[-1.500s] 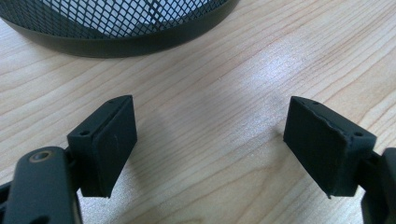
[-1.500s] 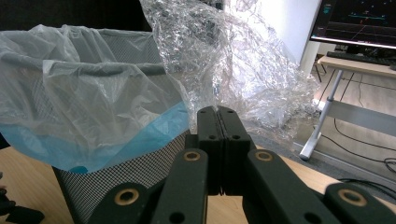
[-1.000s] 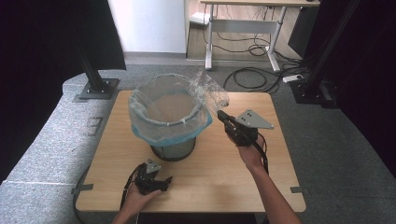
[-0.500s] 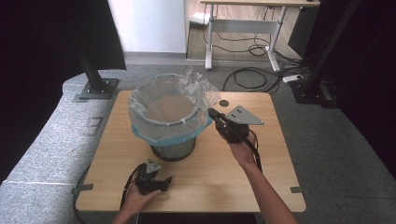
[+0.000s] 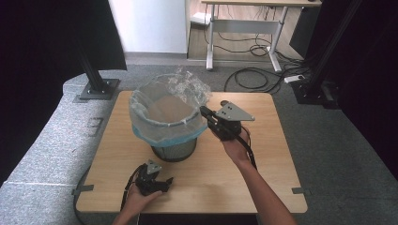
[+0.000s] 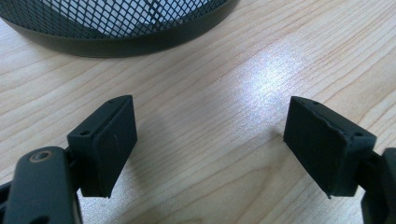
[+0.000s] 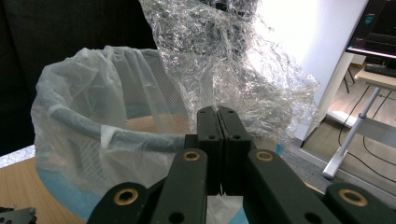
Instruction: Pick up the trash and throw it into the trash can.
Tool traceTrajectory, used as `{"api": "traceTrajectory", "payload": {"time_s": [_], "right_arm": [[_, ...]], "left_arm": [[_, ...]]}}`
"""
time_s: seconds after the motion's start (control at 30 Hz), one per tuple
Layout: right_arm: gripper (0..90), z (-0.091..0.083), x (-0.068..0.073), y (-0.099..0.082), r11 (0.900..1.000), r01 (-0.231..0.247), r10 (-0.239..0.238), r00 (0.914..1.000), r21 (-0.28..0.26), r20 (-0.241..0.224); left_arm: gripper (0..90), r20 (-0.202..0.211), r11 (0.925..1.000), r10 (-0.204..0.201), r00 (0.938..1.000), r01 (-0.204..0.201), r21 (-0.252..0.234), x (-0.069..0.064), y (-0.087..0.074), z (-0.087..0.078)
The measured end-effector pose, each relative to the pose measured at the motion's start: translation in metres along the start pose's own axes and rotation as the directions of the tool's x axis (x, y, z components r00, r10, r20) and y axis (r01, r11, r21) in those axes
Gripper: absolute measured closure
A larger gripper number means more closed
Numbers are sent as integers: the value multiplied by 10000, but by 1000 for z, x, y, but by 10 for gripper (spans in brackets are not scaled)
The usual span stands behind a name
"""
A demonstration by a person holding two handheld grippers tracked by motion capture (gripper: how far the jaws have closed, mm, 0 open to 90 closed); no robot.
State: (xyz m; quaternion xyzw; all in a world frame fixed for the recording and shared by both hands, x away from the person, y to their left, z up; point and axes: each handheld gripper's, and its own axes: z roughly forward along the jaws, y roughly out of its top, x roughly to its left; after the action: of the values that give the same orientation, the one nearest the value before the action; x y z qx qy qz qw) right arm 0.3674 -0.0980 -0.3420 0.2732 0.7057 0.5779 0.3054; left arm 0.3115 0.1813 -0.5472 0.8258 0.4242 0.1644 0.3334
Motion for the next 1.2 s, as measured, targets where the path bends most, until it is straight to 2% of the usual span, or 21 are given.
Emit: {"api": "traceTrajectory", "payload": {"time_s": [0.33,1.2], "right_arm": [[876,13,10,4,9998,131,-129,9997,146,-190],[866,44,34,12,9995,307,-299,9976,111,-620]], "left_arm": [[171,10,10000,-5,10000,5,-2,0,0,0],[172,4,10000,-14,10000,14,-6,0,0,0]]}}
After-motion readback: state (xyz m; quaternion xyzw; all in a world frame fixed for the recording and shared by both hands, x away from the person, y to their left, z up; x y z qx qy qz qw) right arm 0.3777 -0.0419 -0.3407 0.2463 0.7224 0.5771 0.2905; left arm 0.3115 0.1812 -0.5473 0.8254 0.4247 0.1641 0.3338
